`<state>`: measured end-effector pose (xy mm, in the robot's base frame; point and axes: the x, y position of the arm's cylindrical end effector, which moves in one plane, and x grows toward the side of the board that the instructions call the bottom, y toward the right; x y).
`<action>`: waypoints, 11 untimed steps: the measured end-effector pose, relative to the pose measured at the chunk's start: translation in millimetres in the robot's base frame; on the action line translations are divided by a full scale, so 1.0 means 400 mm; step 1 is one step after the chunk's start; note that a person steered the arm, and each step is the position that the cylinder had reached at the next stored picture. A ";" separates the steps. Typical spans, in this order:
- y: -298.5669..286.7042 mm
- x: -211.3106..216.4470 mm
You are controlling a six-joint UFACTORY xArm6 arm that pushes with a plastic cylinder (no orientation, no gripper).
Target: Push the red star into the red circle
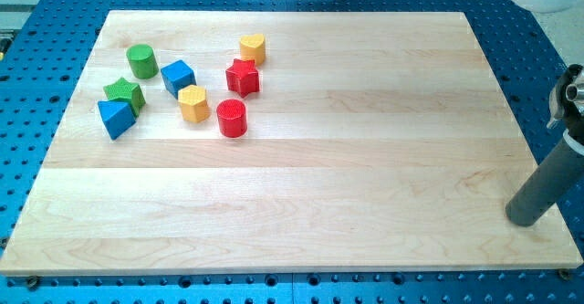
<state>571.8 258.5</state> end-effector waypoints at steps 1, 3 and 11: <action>0.000 0.000; 0.001 0.000; -0.718 -0.017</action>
<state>564.9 -28.6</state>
